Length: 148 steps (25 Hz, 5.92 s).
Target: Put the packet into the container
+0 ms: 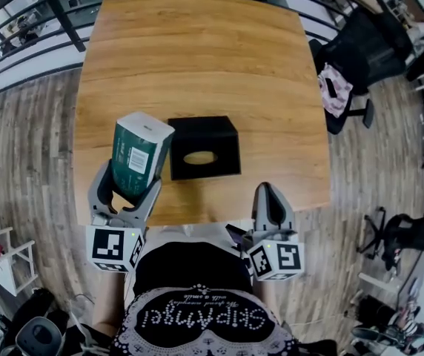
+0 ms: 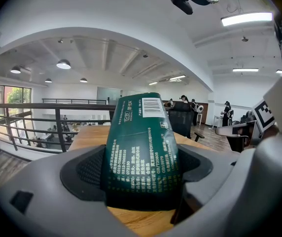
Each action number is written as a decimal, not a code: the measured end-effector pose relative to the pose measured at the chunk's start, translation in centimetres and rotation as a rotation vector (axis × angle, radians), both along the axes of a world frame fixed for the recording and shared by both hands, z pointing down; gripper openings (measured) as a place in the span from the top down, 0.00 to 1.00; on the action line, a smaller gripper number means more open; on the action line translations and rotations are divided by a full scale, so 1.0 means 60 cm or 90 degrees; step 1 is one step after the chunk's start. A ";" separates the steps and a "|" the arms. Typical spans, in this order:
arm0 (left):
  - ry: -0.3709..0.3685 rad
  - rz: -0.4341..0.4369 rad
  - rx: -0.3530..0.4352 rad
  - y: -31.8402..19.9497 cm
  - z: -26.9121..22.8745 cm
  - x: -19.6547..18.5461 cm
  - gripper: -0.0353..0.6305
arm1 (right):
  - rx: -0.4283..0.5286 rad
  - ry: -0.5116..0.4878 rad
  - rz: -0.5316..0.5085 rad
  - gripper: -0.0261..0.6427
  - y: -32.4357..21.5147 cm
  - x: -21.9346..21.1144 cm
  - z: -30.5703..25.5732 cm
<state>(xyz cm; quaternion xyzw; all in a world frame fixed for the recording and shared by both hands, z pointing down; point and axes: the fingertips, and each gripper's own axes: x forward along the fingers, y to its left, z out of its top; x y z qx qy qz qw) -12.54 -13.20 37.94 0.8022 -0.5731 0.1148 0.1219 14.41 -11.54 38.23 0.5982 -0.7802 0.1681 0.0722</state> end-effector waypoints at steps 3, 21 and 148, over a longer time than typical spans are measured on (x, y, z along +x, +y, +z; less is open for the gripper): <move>-0.005 -0.002 -0.003 -0.001 0.001 -0.001 0.28 | 0.002 0.000 -0.009 0.90 -0.011 -0.003 -0.002; -0.108 0.134 -0.029 -0.068 0.008 0.078 0.28 | -0.002 -0.010 -0.012 0.90 -0.061 0.045 -0.003; -0.004 -0.102 0.126 -0.161 -0.083 0.027 0.91 | 0.005 0.019 -0.017 0.90 -0.116 0.090 -0.020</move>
